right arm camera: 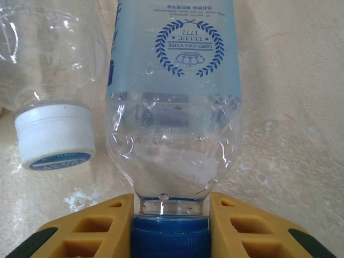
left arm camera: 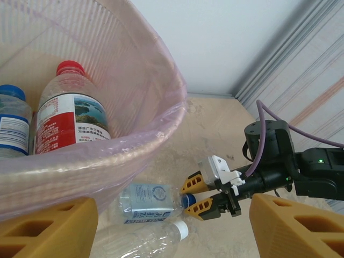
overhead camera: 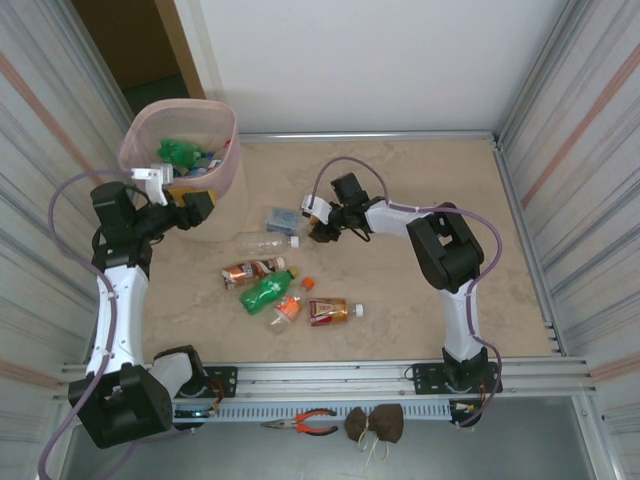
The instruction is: Put the plastic bottles in the bin
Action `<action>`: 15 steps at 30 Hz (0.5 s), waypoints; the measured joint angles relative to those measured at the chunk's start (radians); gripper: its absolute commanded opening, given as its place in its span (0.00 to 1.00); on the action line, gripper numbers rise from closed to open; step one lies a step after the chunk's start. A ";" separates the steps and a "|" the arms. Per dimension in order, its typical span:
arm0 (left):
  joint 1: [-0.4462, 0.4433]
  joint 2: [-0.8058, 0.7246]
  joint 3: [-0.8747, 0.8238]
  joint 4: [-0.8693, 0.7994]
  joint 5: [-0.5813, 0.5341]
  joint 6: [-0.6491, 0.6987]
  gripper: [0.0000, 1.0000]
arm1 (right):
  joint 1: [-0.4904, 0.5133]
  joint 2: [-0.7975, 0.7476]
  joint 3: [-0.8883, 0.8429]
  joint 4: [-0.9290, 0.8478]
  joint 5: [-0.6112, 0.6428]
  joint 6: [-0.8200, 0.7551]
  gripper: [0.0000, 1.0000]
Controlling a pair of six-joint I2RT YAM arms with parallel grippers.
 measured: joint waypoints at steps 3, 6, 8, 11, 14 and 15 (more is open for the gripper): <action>-0.001 -0.001 0.000 0.000 0.005 0.008 0.75 | -0.008 -0.037 -0.046 0.021 0.026 0.014 0.17; -0.024 -0.002 0.013 -0.024 0.006 0.043 0.75 | -0.018 -0.095 -0.076 0.021 0.062 0.013 0.15; -0.060 -0.002 0.042 -0.060 0.000 0.073 0.75 | -0.023 -0.147 -0.097 0.021 0.092 0.001 0.13; -0.119 -0.008 0.095 -0.105 -0.006 0.117 0.76 | -0.028 -0.245 -0.125 0.019 0.143 -0.047 0.12; -0.171 -0.013 0.154 -0.159 -0.011 0.156 0.76 | -0.027 -0.357 -0.154 0.017 0.189 -0.127 0.11; -0.188 -0.013 0.177 -0.180 -0.014 0.168 0.76 | -0.026 -0.396 -0.165 0.014 0.200 -0.164 0.09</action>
